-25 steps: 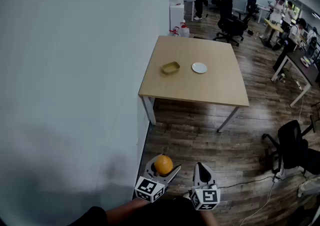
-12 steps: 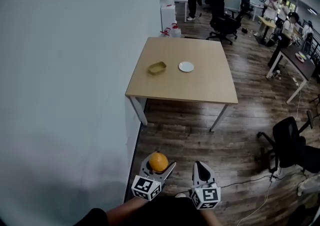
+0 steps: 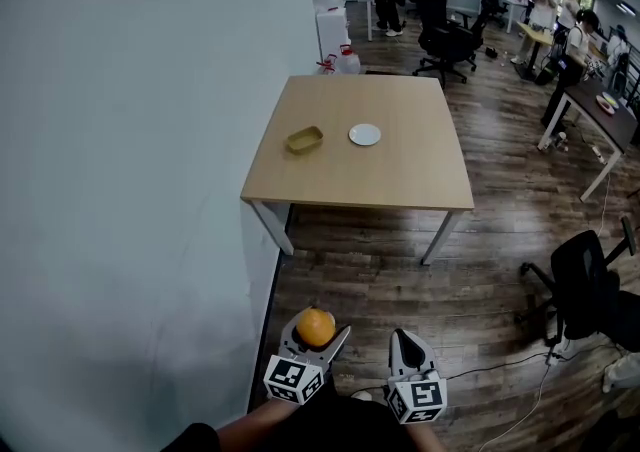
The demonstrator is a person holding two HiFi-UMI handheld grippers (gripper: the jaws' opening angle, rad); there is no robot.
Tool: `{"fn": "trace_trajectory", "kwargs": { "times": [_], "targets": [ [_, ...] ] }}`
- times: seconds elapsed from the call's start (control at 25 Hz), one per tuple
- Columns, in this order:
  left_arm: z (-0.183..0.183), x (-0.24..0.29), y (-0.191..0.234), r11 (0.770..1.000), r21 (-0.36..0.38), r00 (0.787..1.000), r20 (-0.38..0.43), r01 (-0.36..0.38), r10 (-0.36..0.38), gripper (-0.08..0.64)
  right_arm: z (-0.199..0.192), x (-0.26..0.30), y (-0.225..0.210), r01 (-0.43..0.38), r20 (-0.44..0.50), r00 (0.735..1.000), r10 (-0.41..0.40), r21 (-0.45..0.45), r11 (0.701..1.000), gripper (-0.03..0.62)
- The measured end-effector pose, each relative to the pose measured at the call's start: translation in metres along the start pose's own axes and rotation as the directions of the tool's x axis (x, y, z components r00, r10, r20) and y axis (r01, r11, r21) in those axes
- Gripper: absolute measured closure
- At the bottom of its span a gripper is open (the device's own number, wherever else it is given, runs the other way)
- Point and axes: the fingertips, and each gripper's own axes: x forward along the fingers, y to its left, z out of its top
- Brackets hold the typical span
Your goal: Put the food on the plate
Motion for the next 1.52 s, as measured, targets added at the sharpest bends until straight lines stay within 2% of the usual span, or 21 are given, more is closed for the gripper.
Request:
{"fn": "trace_trajectory", "kwargs": {
  "times": [0.32, 0.56, 0.76, 0.88, 1.04, 1.2, 1.36, 1.52],
  "targets": [
    [0.003, 0.077, 0.05, 0.999, -0.037, 0.998, -0.051, 0.028, -0.03, 0.235, 0.009, 0.073, -0.039, 0.047, -0.077, 0.996, -0.048, -0.007, 0.999, 0.531],
    [0.009, 0.144, 0.093, 0.996, -0.055, 0.992, -0.101, 0.07, -0.075, 0.235, 0.046, 0.151, -0.066, 0.087, -0.085, 0.992, -0.09, -0.034, 0.996, 0.531],
    [0.033, 0.191, 0.127, 0.992, -0.022, 0.989, -0.086, 0.121, -0.122, 0.235, 0.08, 0.215, -0.065, 0.081, -0.062, 0.994, -0.086, -0.068, 0.994, 0.531],
    [0.043, 0.215, 0.149, 0.993, -0.029, 0.989, -0.093, 0.117, -0.119, 0.235, 0.089, 0.249, -0.064, 0.07, -0.068, 0.995, -0.074, -0.066, 0.995, 0.531],
    [0.044, 0.234, 0.181, 0.993, -0.091, 0.985, -0.148, 0.072, -0.085, 0.235, 0.095, 0.287, -0.063, 0.067, -0.099, 0.992, -0.072, -0.06, 0.996, 0.531],
    [0.049, 0.248, 0.205, 0.992, -0.099, 0.986, -0.133, 0.083, -0.096, 0.235, 0.107, 0.322, -0.058, 0.062, -0.115, 0.991, -0.074, -0.105, 0.993, 0.531],
    [0.051, 0.254, 0.219, 0.988, -0.099, 0.985, -0.111, 0.119, -0.13, 0.235, 0.114, 0.346, -0.047, 0.043, -0.12, 0.991, -0.055, -0.106, 0.993, 0.532],
    [0.05, 0.259, 0.233, 0.991, -0.101, 0.989, -0.104, 0.091, -0.102, 0.235, 0.109, 0.356, -0.043, 0.018, -0.148, 0.988, -0.036, -0.119, 0.993, 0.531]
  ]
}}
